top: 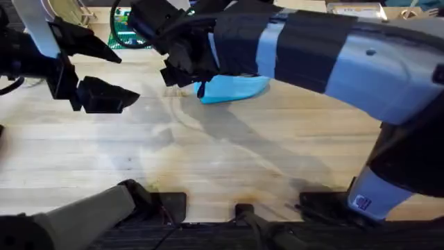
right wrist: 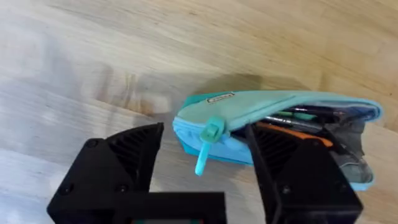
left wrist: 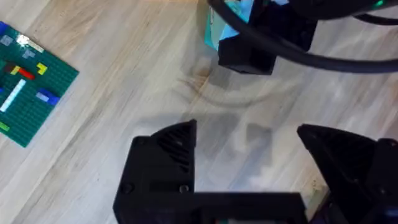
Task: Unzip the bag, pick up the pens from the table one at a time and place them inside, then zip the bag closed.
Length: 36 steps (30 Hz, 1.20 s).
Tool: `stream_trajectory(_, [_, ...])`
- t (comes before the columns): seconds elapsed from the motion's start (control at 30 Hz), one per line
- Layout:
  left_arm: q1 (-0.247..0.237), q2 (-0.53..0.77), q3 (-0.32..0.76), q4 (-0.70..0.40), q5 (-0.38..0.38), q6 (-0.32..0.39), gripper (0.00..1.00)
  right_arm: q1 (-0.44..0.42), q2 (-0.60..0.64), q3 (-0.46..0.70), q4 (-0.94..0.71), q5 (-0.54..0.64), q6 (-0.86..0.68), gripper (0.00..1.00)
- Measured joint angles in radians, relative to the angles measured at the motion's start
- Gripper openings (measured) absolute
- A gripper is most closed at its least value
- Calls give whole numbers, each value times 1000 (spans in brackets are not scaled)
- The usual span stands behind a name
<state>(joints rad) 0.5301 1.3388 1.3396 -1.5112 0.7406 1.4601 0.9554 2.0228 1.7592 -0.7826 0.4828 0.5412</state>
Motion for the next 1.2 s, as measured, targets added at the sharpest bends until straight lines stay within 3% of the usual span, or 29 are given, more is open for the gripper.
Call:
stream_trajectory(0.53, [0, 0, 0, 0, 0, 0, 993, 0, 50, 2, 5, 4, -41, 788])
stream_trajectory(1.2, [0, 0, 0, -4, 0, 0, 993, 0, 50, 2, 8, 53, -49, 592])
